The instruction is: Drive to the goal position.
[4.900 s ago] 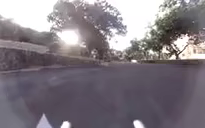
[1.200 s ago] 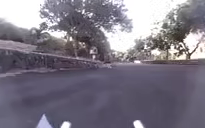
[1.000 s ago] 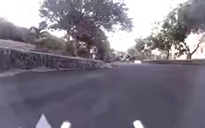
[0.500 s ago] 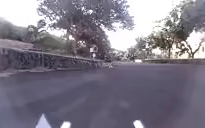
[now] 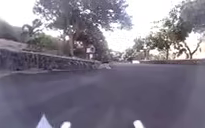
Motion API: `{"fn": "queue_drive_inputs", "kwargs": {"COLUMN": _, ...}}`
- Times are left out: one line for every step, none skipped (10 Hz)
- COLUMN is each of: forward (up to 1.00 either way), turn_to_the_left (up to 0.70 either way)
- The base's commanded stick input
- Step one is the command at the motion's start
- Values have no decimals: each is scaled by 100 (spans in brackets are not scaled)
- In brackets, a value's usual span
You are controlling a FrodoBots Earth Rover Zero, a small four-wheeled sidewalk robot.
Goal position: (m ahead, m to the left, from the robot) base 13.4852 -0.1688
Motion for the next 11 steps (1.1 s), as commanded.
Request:
{"fn": "queue_drive_inputs", "kwargs": {"forward": 67, "turn_to_the_left": 2}}
{"fn": "queue_drive_inputs", "kwargs": {"forward": 67, "turn_to_the_left": -7}}
{"fn": "queue_drive_inputs", "kwargs": {"forward": 67, "turn_to_the_left": -17}}
{"fn": "queue_drive_inputs", "kwargs": {"forward": 67, "turn_to_the_left": -27}}
{"fn": "queue_drive_inputs", "kwargs": {"forward": 67, "turn_to_the_left": -27}}
{"fn": "queue_drive_inputs", "kwargs": {"forward": 67, "turn_to_the_left": -27}}
{"fn": "queue_drive_inputs", "kwargs": {"forward": 67, "turn_to_the_left": 2}}
{"fn": "queue_drive_inputs", "kwargs": {"forward": 67, "turn_to_the_left": 2}}
{"fn": "queue_drive_inputs", "kwargs": {"forward": 67, "turn_to_the_left": 2}}
{"fn": "queue_drive_inputs", "kwargs": {"forward": 67, "turn_to_the_left": 2}}
{"fn": "queue_drive_inputs", "kwargs": {"forward": 67, "turn_to_the_left": 2}}
